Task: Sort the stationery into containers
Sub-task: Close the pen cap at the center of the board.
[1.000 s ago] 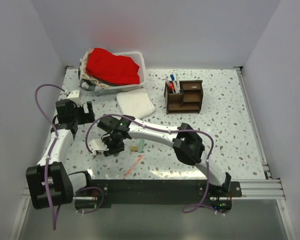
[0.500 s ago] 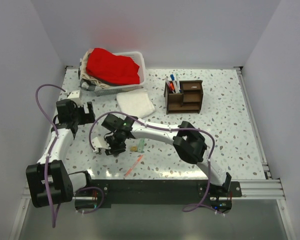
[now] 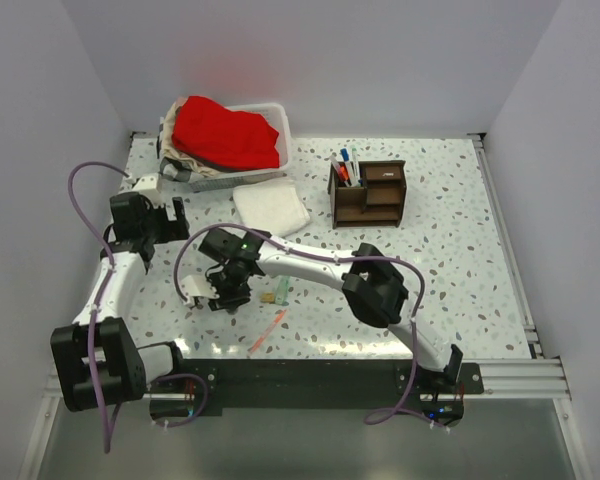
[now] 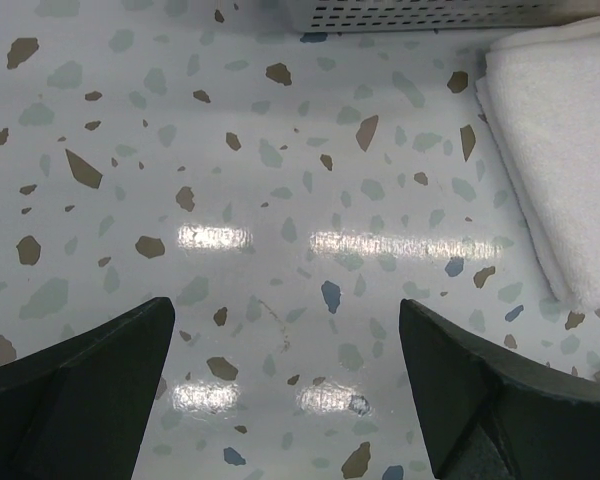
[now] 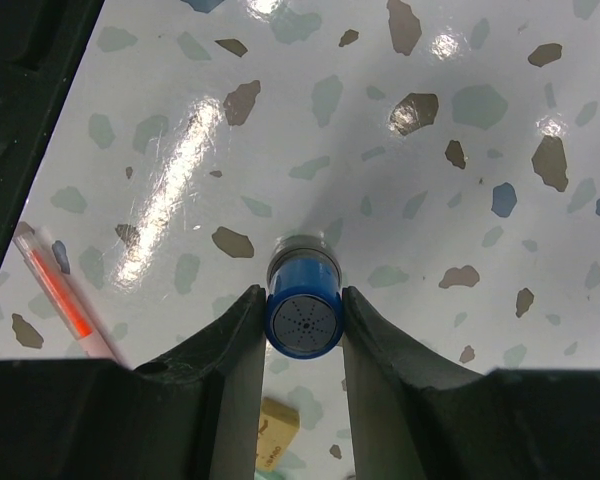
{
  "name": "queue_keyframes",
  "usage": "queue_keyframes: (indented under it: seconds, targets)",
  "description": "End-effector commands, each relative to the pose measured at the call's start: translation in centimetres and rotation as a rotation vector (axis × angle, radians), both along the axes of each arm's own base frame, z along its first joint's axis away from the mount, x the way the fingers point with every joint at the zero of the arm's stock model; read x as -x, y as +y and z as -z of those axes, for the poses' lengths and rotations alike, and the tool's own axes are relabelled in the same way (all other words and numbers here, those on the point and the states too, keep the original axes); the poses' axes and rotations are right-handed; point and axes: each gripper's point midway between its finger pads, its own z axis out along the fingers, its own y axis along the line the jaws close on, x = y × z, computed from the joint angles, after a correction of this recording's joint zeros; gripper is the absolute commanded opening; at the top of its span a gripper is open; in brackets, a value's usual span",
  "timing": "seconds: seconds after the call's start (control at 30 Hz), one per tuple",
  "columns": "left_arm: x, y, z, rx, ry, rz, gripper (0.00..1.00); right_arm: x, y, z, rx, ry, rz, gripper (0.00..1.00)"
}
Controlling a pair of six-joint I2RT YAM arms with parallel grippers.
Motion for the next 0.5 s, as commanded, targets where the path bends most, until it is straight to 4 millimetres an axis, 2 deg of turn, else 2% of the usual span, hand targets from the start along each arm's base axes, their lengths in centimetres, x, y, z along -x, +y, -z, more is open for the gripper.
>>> queue_keyframes:
  seconds: [0.0, 0.07, 0.1, 0.2, 0.23, 0.27, 0.33, 0.37, 0.47]
  targets:
    - [-1.7, -0.1, -3.4, -0.009, -0.09, 0.017, 0.99, 0.3, -3.3, 5.0, 0.198, 0.018, -0.003, 0.0]
    - [-1.7, -0.1, -4.0, -0.012, -0.107, 0.021, 0.99, -0.2, -3.2, 4.1, 0.181, 0.01, 0.009, 0.0]
    - [-1.7, -0.2, -4.4, -0.013, -0.117, 0.025, 0.99, -0.6, -3.0, 3.0, 0.16, 0.005, 0.022, 0.0]
    - [-1.9, -0.4, -5.8, -0.026, -0.14, 0.049, 0.99, -2.6, -2.4, -3.2, 0.055, -0.037, 0.071, 0.0]
    - [-1.9, -0.4, -6.3, -0.036, -0.149, 0.058, 0.99, -3.5, -3.0, -5.0, 0.04, -0.043, 0.097, 0.0]
    - [-2.1, -0.4, -7.0, -0.037, -0.165, 0.065, 0.99, -4.4, -2.6, -9.3, -0.042, -0.081, 0.112, 0.0]
    - [-2.2, -0.4, -7.6, -0.061, -0.174, 0.086, 0.99, -5.8, -3.8, -12.9, -0.081, -0.099, 0.16, 0.0]
    - [-2.5, -0.5, -8.2, -0.062, -0.187, 0.095, 0.99, -6.5, -3.9, -16.2, -0.144, -0.131, 0.175, 0.0]
    - [-2.9, -0.7, -9.0, -0.06, -0.2, 0.117, 0.99, -8.5, -6.2, -19.7, -0.17, -0.175, 0.235, 0.0]
